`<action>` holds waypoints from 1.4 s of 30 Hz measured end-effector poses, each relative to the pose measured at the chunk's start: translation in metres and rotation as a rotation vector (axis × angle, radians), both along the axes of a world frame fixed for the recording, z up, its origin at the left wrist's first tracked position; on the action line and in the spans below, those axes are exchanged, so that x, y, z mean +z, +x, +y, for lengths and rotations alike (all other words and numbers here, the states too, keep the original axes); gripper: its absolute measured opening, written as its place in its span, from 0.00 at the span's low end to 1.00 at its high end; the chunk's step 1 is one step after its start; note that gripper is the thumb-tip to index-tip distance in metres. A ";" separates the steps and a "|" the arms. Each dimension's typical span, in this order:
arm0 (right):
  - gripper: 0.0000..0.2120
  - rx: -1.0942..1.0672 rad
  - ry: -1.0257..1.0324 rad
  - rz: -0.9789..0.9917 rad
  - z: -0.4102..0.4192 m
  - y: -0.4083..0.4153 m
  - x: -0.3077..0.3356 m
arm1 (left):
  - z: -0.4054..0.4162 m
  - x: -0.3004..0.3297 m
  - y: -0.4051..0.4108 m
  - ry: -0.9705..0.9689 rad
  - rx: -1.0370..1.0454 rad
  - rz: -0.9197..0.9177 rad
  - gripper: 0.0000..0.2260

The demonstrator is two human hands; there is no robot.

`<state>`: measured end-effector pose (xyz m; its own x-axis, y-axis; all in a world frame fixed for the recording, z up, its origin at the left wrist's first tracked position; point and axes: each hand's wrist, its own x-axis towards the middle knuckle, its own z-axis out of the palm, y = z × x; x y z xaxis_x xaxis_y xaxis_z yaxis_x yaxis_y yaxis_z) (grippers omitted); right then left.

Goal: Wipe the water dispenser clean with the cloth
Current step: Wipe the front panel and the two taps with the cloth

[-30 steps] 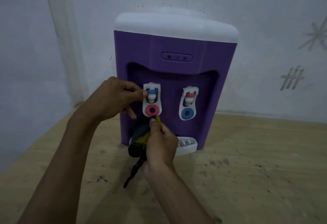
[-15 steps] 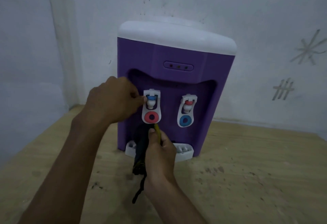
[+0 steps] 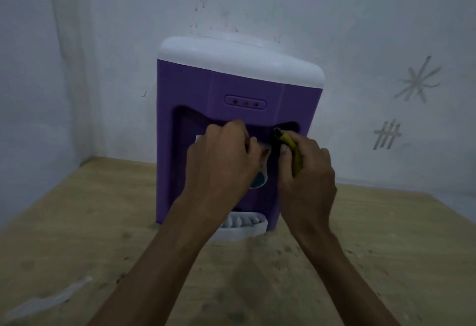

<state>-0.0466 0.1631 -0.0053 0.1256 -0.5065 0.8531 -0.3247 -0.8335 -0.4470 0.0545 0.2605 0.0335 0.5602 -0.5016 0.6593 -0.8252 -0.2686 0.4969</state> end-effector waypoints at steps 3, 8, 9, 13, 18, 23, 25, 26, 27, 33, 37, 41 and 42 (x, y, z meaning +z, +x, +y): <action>0.12 -0.053 -0.135 0.156 -0.008 0.008 0.005 | -0.010 -0.014 0.012 0.067 -0.111 0.082 0.09; 0.10 -0.034 -0.190 0.381 -0.011 0.016 0.011 | -0.030 -0.044 0.016 -0.137 -0.410 0.341 0.06; 0.11 -0.016 -0.205 0.378 -0.014 0.015 0.008 | -0.033 -0.049 0.015 -0.201 -0.459 0.377 0.06; 0.17 0.047 -0.189 0.328 -0.026 0.009 -0.009 | -0.041 -0.066 0.018 -0.287 -0.544 0.411 0.06; 0.16 0.075 -0.218 0.288 -0.031 0.002 -0.004 | -0.041 -0.073 0.020 -0.302 -0.669 0.545 0.10; 0.14 0.028 -0.219 0.293 -0.019 0.000 0.002 | -0.041 -0.076 0.026 -0.312 -0.686 0.592 0.12; 0.13 0.078 -0.271 0.318 -0.014 0.003 0.000 | -0.042 -0.077 0.027 -0.299 -0.681 0.577 0.12; 0.14 0.093 -0.295 0.339 -0.014 0.003 -0.001 | -0.041 -0.078 0.027 -0.294 -0.685 0.580 0.13; 0.15 0.095 -0.306 0.353 -0.016 0.001 0.000 | -0.041 -0.078 0.028 -0.291 -0.692 0.588 0.13; 0.13 -0.037 -0.229 0.362 -0.017 -0.005 0.008 | -0.041 -0.076 0.026 -0.306 -0.742 0.614 0.13; 0.14 0.023 -0.289 0.410 0.000 0.008 0.002 | -0.040 -0.078 0.025 -0.317 -0.713 0.629 0.11; 0.14 -0.012 -0.222 0.365 -0.008 0.005 0.003 | -0.039 -0.075 0.024 -0.311 -0.752 0.646 0.12; 0.13 -0.026 -0.205 0.348 -0.011 0.003 0.003 | -0.039 -0.074 0.024 -0.312 -0.760 0.648 0.13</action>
